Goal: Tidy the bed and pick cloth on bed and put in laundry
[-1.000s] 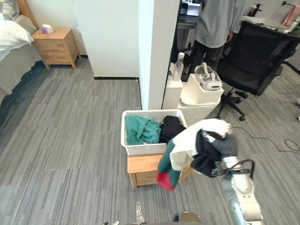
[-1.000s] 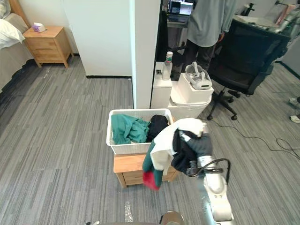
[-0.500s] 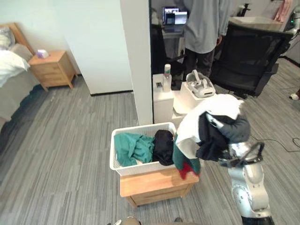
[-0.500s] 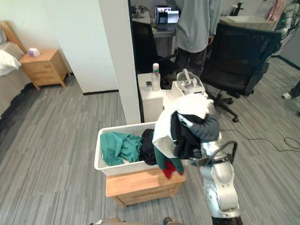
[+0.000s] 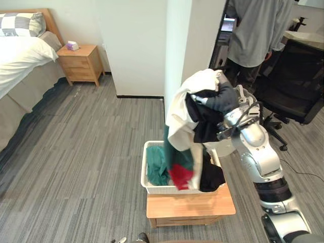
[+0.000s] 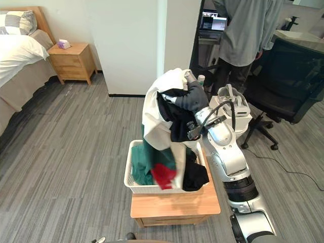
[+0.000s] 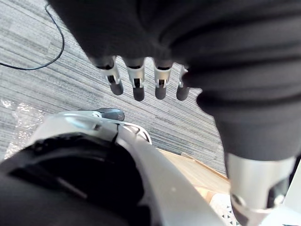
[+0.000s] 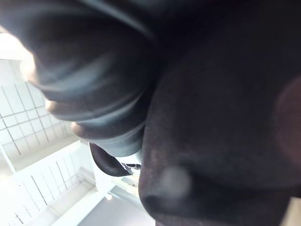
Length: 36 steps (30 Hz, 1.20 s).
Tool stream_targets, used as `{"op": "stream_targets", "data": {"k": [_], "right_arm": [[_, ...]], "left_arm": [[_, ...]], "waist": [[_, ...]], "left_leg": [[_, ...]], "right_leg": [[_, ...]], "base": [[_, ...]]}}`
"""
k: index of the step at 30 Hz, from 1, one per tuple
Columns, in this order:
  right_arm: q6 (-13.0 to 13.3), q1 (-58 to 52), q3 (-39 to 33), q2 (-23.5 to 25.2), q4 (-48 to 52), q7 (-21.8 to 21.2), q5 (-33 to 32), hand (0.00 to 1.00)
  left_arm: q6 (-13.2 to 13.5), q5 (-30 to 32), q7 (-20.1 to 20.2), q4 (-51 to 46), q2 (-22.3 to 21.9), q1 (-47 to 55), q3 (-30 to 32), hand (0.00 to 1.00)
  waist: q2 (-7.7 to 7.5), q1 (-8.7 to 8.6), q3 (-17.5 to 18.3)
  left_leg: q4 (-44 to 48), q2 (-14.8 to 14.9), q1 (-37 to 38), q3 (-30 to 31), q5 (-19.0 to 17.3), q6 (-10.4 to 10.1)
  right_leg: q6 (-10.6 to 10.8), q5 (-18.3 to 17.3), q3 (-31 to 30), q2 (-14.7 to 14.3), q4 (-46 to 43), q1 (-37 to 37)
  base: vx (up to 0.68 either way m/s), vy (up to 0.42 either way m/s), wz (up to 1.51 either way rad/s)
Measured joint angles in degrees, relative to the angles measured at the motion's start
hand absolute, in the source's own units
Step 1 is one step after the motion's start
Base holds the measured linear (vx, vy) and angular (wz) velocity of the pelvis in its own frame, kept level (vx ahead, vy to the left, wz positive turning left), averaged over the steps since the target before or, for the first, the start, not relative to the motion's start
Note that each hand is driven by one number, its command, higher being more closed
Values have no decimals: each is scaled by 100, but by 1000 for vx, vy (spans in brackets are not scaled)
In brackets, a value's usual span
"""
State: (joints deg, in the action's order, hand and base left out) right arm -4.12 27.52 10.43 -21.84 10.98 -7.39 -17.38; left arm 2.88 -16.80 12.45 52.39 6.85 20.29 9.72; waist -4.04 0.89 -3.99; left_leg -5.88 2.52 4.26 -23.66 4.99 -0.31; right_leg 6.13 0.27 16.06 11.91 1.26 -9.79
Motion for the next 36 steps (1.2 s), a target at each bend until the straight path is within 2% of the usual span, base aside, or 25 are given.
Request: {"op": "stream_targets", "data": {"k": [4,8,11,12,13,15,18,21,22,23,25,28,33,36], "right_arm": [[-119,-1,116,10,-407,53,257,100],[-163,-22,380,179,-1266,185,493,100],[-120,-42,414,358,-2042,385,707,100],[-86,-37,406,345,-2280,460,769,100],[-36,10,364,340,-2501,572,854,100],[129,272,338,340,-2946,658,901,100],[269,851,168,333,-3495,852,906,100],[388,1304,48,331,-3736,1082,909,100],[439,1519,-25,330,-3922,1161,925,0],[463,1624,-64,328,-4044,1212,957,0],[555,1992,-131,197,-4620,1320,1219,0],[556,2037,12,69,-4988,1367,1434,0],[552,2013,255,74,-5137,1467,1834,0],[570,1780,255,73,-4919,1499,2054,0]], "left_arm": [[-27,65,-12,-3,-11,-4,1,0],[-166,173,-31,-5,-10,-17,0,0],[-219,180,-71,-5,30,-62,-4,0],[-252,178,-121,-5,42,-136,-10,0],[-255,170,-127,-7,66,-264,-12,0],[-256,142,-122,-10,84,-507,-22,0],[-255,48,-124,-47,116,-937,-33,0],[-239,-86,-136,-279,157,-1124,-39,0],[-243,-135,-157,-284,194,-1239,-60,0],[-243,-165,-168,-292,213,-1298,-63,0],[-240,-168,-298,-362,252,-1551,-90,0],[-219,-170,-400,-395,269,-1656,-236,0],[-153,-154,-404,-510,241,-1651,-287,0],[-115,-125,-403,-536,241,-1651,-291,0]], "waist": [[25,-2,-3],[60,5,-7],[89,33,-29],[110,104,-77],[120,171,-229],[150,196,-525],[183,315,-1079],[181,324,-1378],[168,350,-1480],[157,361,-1517],[143,501,-1732],[132,610,-1857],[127,609,-1879],[96,607,-1866]], "left_leg": [[-3,40,-78,114,68,-38],[-3,148,-153,160,151,-68],[-3,265,-485,159,258,-102],[-2,318,-675,159,303,-100],[-1,365,-841,162,346,-119],[0,439,-1113,185,382,-170],[0,470,-1399,244,421,-224],[1,499,-1619,312,552,-196],[1,522,-1678,318,646,-158],[2,525,-1722,324,654,-155],[5,527,-1801,333,713,-124],[34,508,-1816,342,757,-69],[37,457,-1714,337,786,-29],[21,447,-1479,341,748,-76]], "right_leg": [[14,-71,134,-45,-18,6],[3,-78,237,-112,-11,56],[-73,-27,275,-210,-15,384],[-123,9,277,-264,-10,570],[-138,35,279,-310,-13,738],[-240,113,279,-380,-16,957],[-229,291,271,-420,-26,1253],[-243,342,289,-464,-42,1441],[-261,357,282,-490,-41,1500],[-260,362,286,-494,-40,1537],[-248,381,278,-503,-33,1610],[-221,393,286,-492,-34,1613],[-169,326,276,-483,-42,1520],[-150,203,275,-481,-126,1320]], "base": [[-51,-31,19],[-67,-20,11],[-81,-10,6],[-76,-2,-3],[-81,-1,-1],[-83,0,6],[-80,7,-1],[-32,7,4],[-4,5,-4],[0,0,0],[39,6,1],[62,7,3],[83,2,-1],[0,0,0]]}}
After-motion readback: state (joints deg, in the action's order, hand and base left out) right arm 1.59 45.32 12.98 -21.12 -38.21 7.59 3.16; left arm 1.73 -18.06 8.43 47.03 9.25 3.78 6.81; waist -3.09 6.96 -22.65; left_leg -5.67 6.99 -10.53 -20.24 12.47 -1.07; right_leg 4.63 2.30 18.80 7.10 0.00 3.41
